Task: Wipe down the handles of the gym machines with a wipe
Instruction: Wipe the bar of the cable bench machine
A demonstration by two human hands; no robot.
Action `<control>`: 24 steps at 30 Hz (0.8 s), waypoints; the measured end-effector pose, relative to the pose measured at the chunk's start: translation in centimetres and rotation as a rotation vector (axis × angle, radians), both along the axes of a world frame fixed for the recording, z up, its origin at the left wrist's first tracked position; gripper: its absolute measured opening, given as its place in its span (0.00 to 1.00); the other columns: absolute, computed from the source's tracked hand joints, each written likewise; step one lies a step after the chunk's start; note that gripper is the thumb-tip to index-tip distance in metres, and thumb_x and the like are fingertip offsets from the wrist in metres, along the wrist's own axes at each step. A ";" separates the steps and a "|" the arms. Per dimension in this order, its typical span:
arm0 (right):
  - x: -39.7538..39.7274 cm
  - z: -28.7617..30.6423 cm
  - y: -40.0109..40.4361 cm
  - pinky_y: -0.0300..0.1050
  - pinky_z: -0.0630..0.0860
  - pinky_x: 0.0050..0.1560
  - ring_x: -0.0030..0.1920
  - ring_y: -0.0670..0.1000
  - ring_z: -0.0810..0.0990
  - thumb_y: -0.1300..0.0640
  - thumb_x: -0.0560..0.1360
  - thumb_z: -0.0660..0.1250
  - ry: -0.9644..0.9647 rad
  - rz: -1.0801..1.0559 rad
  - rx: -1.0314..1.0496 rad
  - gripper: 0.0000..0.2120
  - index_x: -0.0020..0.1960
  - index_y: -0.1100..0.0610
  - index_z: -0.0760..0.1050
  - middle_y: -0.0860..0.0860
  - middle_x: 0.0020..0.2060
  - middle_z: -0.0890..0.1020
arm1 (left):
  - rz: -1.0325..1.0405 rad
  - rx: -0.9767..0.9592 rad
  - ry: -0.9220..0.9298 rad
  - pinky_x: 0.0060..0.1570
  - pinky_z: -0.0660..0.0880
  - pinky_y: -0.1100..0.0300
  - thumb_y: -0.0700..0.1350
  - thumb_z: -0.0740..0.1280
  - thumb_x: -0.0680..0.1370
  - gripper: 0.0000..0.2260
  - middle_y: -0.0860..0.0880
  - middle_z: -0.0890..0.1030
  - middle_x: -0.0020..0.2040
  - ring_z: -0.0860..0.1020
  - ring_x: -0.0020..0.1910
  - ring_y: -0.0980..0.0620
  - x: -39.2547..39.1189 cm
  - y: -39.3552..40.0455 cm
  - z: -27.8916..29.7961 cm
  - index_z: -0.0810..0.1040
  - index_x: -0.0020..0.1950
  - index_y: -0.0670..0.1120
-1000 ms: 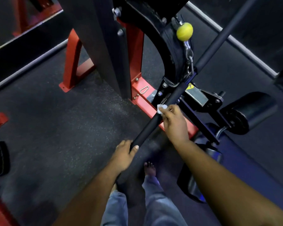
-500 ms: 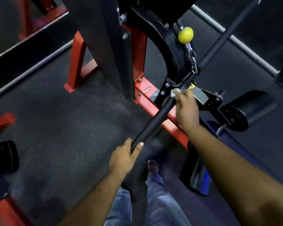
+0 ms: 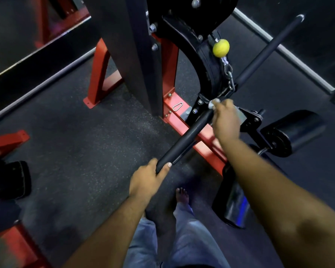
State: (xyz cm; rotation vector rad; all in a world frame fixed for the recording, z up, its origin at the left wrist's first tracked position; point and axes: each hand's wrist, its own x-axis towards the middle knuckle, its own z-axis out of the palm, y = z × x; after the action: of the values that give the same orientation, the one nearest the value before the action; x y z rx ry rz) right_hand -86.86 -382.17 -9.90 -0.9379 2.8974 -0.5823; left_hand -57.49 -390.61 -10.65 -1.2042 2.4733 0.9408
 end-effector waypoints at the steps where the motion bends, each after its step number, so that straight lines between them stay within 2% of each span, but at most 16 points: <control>1: 2.0 -0.2 -0.1 0.53 0.77 0.48 0.49 0.63 0.79 0.60 0.80 0.61 -0.050 0.024 -0.036 0.13 0.61 0.56 0.80 0.57 0.52 0.75 | -0.002 -0.001 -0.003 0.37 0.78 0.50 0.73 0.53 0.78 0.26 0.50 0.78 0.33 0.80 0.35 0.46 0.0 0.0 0.1 0.71 0.50 0.51; 3: 6.1 -0.3 0.6 0.51 0.77 0.50 0.49 0.61 0.79 0.59 0.80 0.62 -0.109 0.191 -0.059 0.14 0.62 0.55 0.80 0.56 0.51 0.75 | -0.011 0.010 -0.007 0.38 0.79 0.49 0.73 0.54 0.79 0.25 0.49 0.78 0.34 0.80 0.36 0.45 0.0 0.0 0.3 0.71 0.50 0.51; 5: 8.2 0.0 1.9 0.50 0.78 0.48 0.48 0.60 0.79 0.53 0.80 0.59 -0.122 0.394 -0.029 0.17 0.64 0.54 0.80 0.55 0.51 0.76 | -0.012 0.032 -0.015 0.39 0.79 0.48 0.72 0.55 0.79 0.24 0.49 0.78 0.34 0.80 0.36 0.45 0.0 -0.1 0.5 0.71 0.49 0.51; 6: 7.5 0.0 2.3 0.51 0.78 0.47 0.47 0.60 0.79 0.51 0.79 0.57 -0.082 0.470 -0.011 0.19 0.65 0.54 0.79 0.55 0.50 0.76 | -0.011 0.039 -0.020 0.39 0.78 0.49 0.71 0.55 0.79 0.24 0.49 0.78 0.35 0.80 0.37 0.44 0.0 -0.1 0.7 0.71 0.49 0.50; 8: 4.1 0.0 2.4 0.54 0.78 0.46 0.46 0.62 0.78 0.52 0.78 0.57 0.054 0.481 0.027 0.20 0.65 0.54 0.79 0.57 0.50 0.77 | -0.008 0.028 -0.027 0.39 0.78 0.49 0.71 0.55 0.79 0.24 0.49 0.78 0.35 0.80 0.38 0.44 0.0 0.1 1.0 0.70 0.49 0.50; 10: 0.4 -0.7 2.1 0.57 0.78 0.47 0.48 0.63 0.77 0.54 0.79 0.58 0.100 0.271 0.030 0.17 0.63 0.55 0.79 0.57 0.50 0.77 | -0.013 0.020 -0.035 0.37 0.76 0.51 0.71 0.55 0.79 0.24 0.50 0.77 0.34 0.79 0.37 0.44 -0.1 0.2 1.4 0.70 0.49 0.50; 12: -0.9 -1.1 1.5 0.55 0.78 0.51 0.47 0.58 0.76 0.53 0.83 0.60 -0.053 -0.028 -0.144 0.12 0.58 0.55 0.79 0.55 0.49 0.76 | -0.013 0.016 -0.035 0.36 0.74 0.52 0.71 0.55 0.80 0.23 0.51 0.75 0.33 0.77 0.34 0.46 -0.1 0.4 1.6 0.70 0.48 0.50; 14: 1.3 -1.1 0.5 0.42 0.74 0.60 0.47 0.48 0.74 0.56 0.84 0.61 -0.227 -0.234 -0.355 0.11 0.60 0.57 0.81 0.54 0.51 0.77 | -0.006 0.018 -0.035 0.35 0.74 0.53 0.70 0.56 0.80 0.23 0.52 0.75 0.32 0.76 0.33 0.48 -0.1 0.6 2.1 0.71 0.49 0.50; 15: 3.4 -1.4 0.1 0.36 0.71 0.61 0.50 0.46 0.75 0.59 0.83 0.62 -0.234 -0.299 -0.404 0.12 0.62 0.60 0.81 0.56 0.53 0.78 | -0.003 0.021 -0.038 0.35 0.74 0.53 0.70 0.56 0.80 0.24 0.53 0.75 0.33 0.76 0.33 0.48 -0.1 0.7 2.3 0.71 0.50 0.50; 16: 5.7 -2.1 0.0 0.36 0.70 0.59 0.52 0.48 0.77 0.61 0.83 0.62 -0.260 -0.359 -0.454 0.13 0.63 0.63 0.81 0.58 0.54 0.80 | 0.002 0.026 -0.040 0.36 0.75 0.53 0.70 0.55 0.80 0.24 0.53 0.75 0.33 0.76 0.33 0.49 -0.1 0.7 2.3 0.71 0.50 0.50; 18: 9.6 -2.8 0.0 0.42 0.74 0.57 0.54 0.53 0.82 0.58 0.82 0.63 -0.403 -0.492 -0.547 0.14 0.62 0.62 0.82 0.56 0.54 0.85 | 0.005 0.030 -0.036 0.36 0.74 0.53 0.70 0.56 0.80 0.23 0.53 0.75 0.33 0.75 0.32 0.50 -0.1 0.9 2.5 0.71 0.50 0.51; 19: 10.6 -2.9 0.1 0.45 0.75 0.55 0.51 0.52 0.82 0.56 0.81 0.63 -0.498 -0.520 -0.573 0.14 0.59 0.61 0.83 0.53 0.51 0.86 | 0.006 0.030 -0.034 0.36 0.74 0.53 0.70 0.56 0.80 0.22 0.53 0.75 0.33 0.74 0.32 0.51 -0.1 0.9 2.7 0.70 0.50 0.51; 20: 10.5 -2.8 -0.1 0.47 0.75 0.49 0.45 0.50 0.80 0.55 0.80 0.62 -0.545 -0.544 -0.621 0.13 0.51 0.59 0.84 0.50 0.43 0.85 | 0.006 0.030 -0.032 0.36 0.73 0.53 0.70 0.56 0.80 0.22 0.53 0.75 0.33 0.74 0.32 0.51 -0.1 1.0 2.9 0.70 0.50 0.51; 22: 6.8 -2.2 -1.5 0.49 0.68 0.37 0.34 0.49 0.69 0.56 0.76 0.60 -0.644 -0.680 -0.727 0.12 0.35 0.57 0.73 0.48 0.30 0.72 | 0.004 0.026 -0.035 0.36 0.74 0.53 0.70 0.56 0.80 0.22 0.53 0.75 0.33 0.75 0.33 0.50 -0.1 0.9 2.9 0.70 0.49 0.51; 23: 4.3 -1.6 -2.1 0.48 0.66 0.35 0.32 0.49 0.66 0.58 0.77 0.60 -0.703 -0.757 -0.748 0.13 0.33 0.55 0.68 0.47 0.28 0.68 | 0.002 0.024 -0.038 0.36 0.75 0.52 0.70 0.56 0.80 0.22 0.52 0.76 0.33 0.76 0.34 0.49 -0.2 1.0 2.9 0.70 0.50 0.51; 24: 1.9 -1.2 -2.6 0.45 0.67 0.34 0.31 0.49 0.67 0.59 0.78 0.61 -0.767 -0.817 -0.767 0.15 0.33 0.54 0.66 0.47 0.28 0.69 | 0.004 0.023 -0.039 0.37 0.76 0.51 0.70 0.56 0.80 0.23 0.52 0.76 0.33 0.78 0.35 0.48 -0.1 1.1 2.9 0.71 0.51 0.50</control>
State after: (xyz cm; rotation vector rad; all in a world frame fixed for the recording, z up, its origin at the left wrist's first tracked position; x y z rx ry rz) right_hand -84.98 -384.76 -11.10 0.5025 2.1821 -1.6840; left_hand -57.63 -389.52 -7.77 -1.2090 2.4242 0.9349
